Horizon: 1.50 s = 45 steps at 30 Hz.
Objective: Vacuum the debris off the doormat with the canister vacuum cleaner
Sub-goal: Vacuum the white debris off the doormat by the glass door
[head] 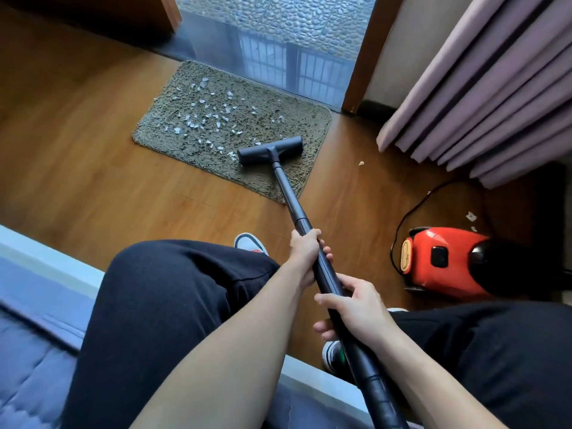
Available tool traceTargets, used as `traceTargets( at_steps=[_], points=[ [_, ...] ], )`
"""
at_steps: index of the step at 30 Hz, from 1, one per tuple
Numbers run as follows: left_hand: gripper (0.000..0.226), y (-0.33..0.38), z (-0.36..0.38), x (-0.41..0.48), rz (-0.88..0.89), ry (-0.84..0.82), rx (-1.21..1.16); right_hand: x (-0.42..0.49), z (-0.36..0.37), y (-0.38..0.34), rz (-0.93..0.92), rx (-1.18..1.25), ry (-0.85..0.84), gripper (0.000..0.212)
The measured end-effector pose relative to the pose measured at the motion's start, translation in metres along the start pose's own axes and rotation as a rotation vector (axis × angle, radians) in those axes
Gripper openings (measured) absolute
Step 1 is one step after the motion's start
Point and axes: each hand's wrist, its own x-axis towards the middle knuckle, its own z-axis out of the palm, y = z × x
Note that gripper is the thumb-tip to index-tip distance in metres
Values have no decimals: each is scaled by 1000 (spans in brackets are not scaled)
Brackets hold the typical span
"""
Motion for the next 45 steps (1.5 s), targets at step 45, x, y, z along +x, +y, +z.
traceTargets(
  at_steps=[45],
  points=[
    [8, 6, -29, -4, -5, 87, -125, -1, 15, -5, -57, -271, -94, 25]
  ],
)
